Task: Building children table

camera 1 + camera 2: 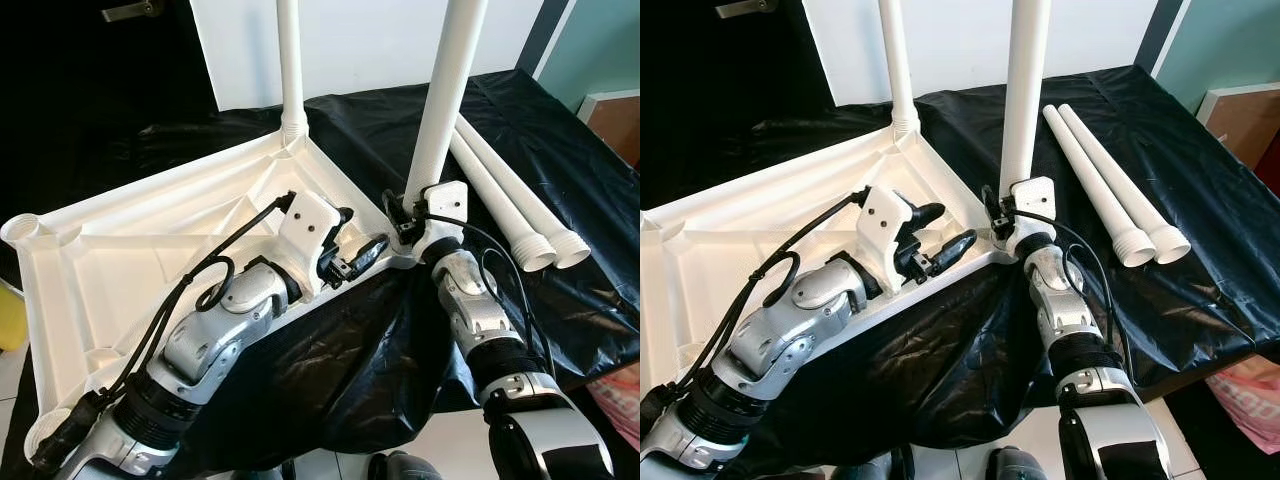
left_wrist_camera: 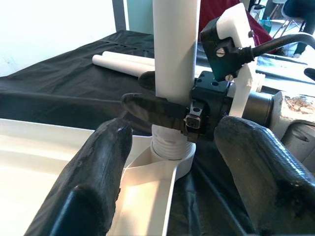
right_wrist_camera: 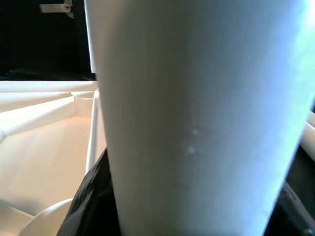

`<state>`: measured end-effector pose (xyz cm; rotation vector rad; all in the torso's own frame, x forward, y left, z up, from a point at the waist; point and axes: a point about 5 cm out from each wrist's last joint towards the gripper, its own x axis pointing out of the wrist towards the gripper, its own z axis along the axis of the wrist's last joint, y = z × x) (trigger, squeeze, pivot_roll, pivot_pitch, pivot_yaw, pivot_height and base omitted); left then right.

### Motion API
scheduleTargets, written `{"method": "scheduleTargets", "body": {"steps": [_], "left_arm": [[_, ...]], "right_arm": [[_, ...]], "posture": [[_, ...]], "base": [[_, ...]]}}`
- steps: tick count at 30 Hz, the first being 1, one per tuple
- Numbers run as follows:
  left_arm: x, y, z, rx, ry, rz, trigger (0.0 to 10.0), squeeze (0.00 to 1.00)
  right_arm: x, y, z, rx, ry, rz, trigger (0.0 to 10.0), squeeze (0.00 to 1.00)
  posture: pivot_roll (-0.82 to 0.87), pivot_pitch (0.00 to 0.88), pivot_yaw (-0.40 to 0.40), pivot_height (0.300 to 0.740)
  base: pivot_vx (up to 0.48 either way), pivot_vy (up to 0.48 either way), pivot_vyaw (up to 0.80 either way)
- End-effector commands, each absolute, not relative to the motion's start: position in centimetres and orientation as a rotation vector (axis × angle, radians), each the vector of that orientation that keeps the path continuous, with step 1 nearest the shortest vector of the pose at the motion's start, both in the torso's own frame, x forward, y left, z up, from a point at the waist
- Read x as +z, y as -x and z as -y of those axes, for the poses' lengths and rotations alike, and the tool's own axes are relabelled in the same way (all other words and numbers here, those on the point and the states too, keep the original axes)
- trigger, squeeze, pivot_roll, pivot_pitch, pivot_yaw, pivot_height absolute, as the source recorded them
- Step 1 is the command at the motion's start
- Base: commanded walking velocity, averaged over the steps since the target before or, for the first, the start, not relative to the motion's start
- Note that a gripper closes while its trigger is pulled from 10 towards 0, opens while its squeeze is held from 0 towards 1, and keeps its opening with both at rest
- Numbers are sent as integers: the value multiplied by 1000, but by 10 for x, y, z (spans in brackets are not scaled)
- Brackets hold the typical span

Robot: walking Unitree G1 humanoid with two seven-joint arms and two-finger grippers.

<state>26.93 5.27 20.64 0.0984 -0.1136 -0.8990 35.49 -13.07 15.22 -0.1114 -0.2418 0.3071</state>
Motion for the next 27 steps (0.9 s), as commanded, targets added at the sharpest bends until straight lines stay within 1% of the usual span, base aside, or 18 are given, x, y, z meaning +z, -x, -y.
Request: {"method": "scheduleTargets", "body": {"steps": [1, 11, 15, 17, 27], "left_arm": [[203, -252, -43, -1221, -121, 87, 10000, 0], [205, -252, -42, -1232, -119, 89, 10000, 0], [206, -252, -42, -1231, -119, 90, 10000, 0], [206, -251, -43, -1230, -120, 90, 10000, 0], [207, -250, -43, -1231, -121, 92, 10000, 0]], "right_arm": [[110, -342, 134, 357, 124, 90, 10000, 0], [107, -339, 137, 411, 84, 102, 10000, 0], [105, -341, 139, 395, 81, 85, 10000, 0], [102, -343, 139, 372, 35, 53, 10000, 0], [97, -352, 134, 313, -43, -84, 10000, 0]], "posture": [[-4, 119, 19, 740], [-2, 118, 20, 740], [1, 117, 19, 740], [6, 117, 17, 740], [4, 117, 19, 740]], "base": [[0, 0, 0], [0, 0, 0], [0, 0, 0], [0, 0, 0], [0, 0, 0]]}}
